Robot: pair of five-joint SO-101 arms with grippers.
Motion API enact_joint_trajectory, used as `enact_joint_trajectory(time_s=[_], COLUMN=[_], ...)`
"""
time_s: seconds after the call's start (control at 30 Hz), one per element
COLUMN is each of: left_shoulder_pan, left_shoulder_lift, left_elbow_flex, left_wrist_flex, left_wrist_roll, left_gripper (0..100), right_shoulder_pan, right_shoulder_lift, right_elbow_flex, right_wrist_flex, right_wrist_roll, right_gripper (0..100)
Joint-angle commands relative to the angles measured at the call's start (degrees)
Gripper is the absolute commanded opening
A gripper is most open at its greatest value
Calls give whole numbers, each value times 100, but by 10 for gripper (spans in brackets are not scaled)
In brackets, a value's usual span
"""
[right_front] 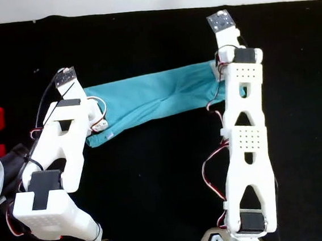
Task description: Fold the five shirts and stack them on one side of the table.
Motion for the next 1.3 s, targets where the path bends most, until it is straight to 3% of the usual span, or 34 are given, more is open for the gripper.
enact_joint_trajectory(time_s=[0.0, 0.2, 0.53, 0.77, 0.97, 1.1, 1.27], left_shoulder_pan=[-66, -66, -66, -66, -66, -66, -66], left_shoulder_lift=[31, 31, 31, 31, 31, 31, 31], left_elbow_flex=[-119, -119, -119, -119, -119, -119, -119], left_wrist_flex=[-202, -202, -202, -202, -202, -202, -202], left_wrist_roll=[26, 26, 26, 26, 26, 26, 26], left_gripper=[8, 8, 8, 8, 8, 8, 8], right_shoulder_pan=[-312, -945, -1349, -848, -356, -48, 119], right_shoulder_lift=[-400, -708, -505, -1086, -1868, -1982, -2026], right_elbow_flex=[-681, -681, -690, -690, -690, -673, 365], right_wrist_flex=[462, 1314, 813, 769, 1763, 1798, 1807], right_wrist_roll=[44, 44, 44, 44, 44, 53, 53], right_gripper=[6, 6, 6, 6, 6, 6, 6])
